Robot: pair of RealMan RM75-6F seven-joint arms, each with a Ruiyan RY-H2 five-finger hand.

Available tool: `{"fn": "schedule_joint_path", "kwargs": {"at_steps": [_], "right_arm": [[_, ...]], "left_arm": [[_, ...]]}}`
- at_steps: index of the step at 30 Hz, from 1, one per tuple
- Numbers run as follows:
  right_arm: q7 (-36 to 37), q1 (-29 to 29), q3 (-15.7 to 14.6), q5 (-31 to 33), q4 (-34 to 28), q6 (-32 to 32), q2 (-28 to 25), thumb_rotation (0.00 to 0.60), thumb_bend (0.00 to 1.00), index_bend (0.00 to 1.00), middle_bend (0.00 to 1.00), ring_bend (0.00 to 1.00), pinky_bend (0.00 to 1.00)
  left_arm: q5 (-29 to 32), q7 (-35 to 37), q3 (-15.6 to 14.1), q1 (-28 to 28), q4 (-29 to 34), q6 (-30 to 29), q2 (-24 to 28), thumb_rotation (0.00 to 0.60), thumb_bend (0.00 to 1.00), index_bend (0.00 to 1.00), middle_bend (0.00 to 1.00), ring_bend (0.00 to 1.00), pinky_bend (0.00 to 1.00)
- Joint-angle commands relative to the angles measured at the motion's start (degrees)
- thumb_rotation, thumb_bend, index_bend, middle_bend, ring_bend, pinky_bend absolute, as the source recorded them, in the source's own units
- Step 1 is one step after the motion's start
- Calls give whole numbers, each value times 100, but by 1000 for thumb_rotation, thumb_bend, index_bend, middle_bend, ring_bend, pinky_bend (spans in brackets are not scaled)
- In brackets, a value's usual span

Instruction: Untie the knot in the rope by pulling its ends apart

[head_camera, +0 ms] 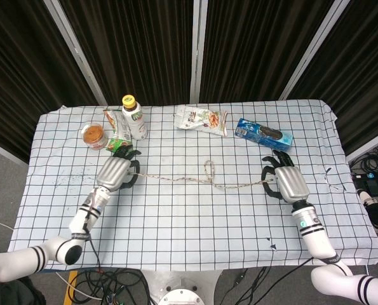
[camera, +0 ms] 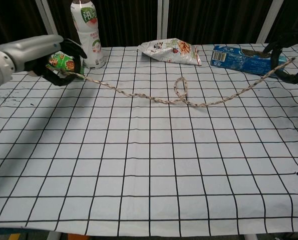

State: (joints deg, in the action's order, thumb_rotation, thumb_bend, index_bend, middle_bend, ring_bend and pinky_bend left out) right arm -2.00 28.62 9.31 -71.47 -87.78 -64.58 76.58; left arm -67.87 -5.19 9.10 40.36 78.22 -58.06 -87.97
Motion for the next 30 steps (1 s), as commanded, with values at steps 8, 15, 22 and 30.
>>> {"fn": "schedule_joint_path", "kwargs": {"at_steps": [8,15,22,30], "right_arm": [[507,-417,-44,262,250,-85,-272,600,595,708,206,0,0],[864,-553,-75,369,684,91,-156,600,594,708,205,0,0],[1068,-581,-147,341,1155,329,90,600,593,704,202,0,0],[1337,-651,-185,241,1601,418,390,600,566,634,170,0,0]], "left_arm": [[-653,898,-505,-877,-94,-725,554,600,454,575,165,0,0],[-825,1095,-666,-1031,-467,-630,415,600,450,575,165,0,0],[-888,1287,-619,-1060,-854,-548,171,600,450,574,165,0,0],[-942,1227,-589,-1040,-1056,-418,-7,600,448,565,165,0,0]]}}
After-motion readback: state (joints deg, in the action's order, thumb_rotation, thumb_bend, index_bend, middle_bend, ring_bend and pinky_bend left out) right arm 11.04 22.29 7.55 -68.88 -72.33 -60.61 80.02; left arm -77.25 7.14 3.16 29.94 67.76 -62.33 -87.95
